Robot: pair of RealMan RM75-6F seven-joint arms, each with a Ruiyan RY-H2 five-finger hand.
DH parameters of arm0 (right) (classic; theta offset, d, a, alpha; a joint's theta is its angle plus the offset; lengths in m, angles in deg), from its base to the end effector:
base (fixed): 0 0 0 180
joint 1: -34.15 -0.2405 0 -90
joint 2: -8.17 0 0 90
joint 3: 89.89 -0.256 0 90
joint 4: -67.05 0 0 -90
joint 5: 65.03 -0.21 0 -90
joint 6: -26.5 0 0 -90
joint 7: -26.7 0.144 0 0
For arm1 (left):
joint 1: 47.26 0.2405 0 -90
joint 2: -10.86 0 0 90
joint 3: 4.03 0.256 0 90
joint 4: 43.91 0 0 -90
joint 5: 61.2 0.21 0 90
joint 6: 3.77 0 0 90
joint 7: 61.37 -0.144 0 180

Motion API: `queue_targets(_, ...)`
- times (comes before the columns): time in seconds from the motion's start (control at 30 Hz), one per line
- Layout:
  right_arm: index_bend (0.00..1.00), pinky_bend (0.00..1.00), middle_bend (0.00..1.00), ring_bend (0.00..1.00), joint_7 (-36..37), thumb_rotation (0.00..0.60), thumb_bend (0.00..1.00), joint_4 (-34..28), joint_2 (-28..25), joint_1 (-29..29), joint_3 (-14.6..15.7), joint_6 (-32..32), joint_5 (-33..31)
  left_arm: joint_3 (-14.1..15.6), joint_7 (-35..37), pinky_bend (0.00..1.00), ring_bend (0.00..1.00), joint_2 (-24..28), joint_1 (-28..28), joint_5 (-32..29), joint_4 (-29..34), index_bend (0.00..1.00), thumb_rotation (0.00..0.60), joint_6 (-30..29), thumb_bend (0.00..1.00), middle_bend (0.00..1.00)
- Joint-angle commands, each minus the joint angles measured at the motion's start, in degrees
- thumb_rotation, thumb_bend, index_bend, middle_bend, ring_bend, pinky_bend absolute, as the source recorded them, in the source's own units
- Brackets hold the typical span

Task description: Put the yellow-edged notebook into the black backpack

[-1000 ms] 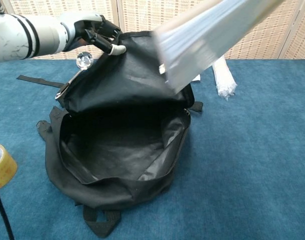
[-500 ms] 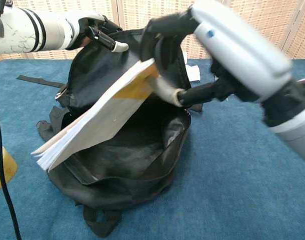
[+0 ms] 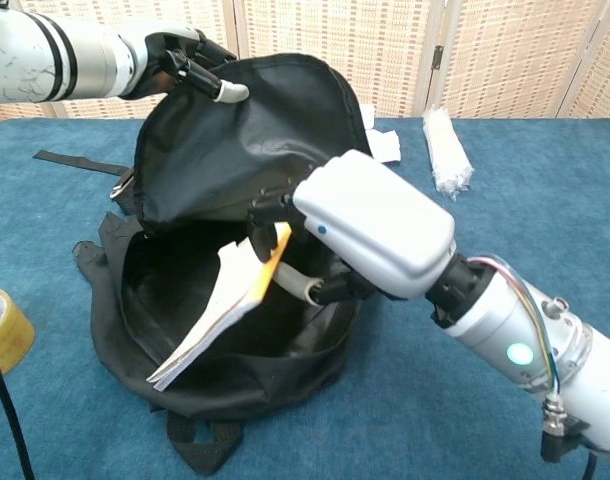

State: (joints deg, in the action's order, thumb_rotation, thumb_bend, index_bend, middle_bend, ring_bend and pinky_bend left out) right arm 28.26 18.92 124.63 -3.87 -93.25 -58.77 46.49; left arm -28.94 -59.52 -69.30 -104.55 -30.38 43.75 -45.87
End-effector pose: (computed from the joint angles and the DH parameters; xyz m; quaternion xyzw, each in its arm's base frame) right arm -0.1006 -0.2627 -0.0941 0.7394 -0.1306 0.6034 0.2685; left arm -0.0629 0.4250 0.0413 -0.5457 -0.6324 -0.4685 0.2877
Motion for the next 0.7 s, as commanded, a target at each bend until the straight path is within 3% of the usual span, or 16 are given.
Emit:
queue_targets(0.03, 0.89, 0.50, 0.54, 0.57, 2.03, 0.600, 0.46, 0.63, 0.58, 2.18, 1.60, -0.46, -2.21, 0.07, 0.58, 0.05, 0.28, 0.61, 0.34, 0.35, 0.52, 0.68, 0.600, 0.25, 0.56, 0.34)
queue_targets(0.4, 0.89, 0.53, 0.54, 0.58, 3.15, 0.600, 0.46, -4.36, 0.59, 6.79, 4.93, -1.04, -5.57, 0.39, 2.29, 0.05, 0.27, 1.84, 0.93, 1.89, 2.14, 0.68, 0.600, 0.07, 0.56, 0.34)
queue_targets(0.7, 0.89, 0.53, 0.54, 0.57, -2.18, 0.600, 0.46, -1.66, 1.23, 3.03, 1.03, 3.66, -8.04, 0.63, 3.48, 0.05, 0.27, 2.81, 1.33, 2.47, 3.16, 0.68, 0.600, 0.15, 0.56, 0.34)
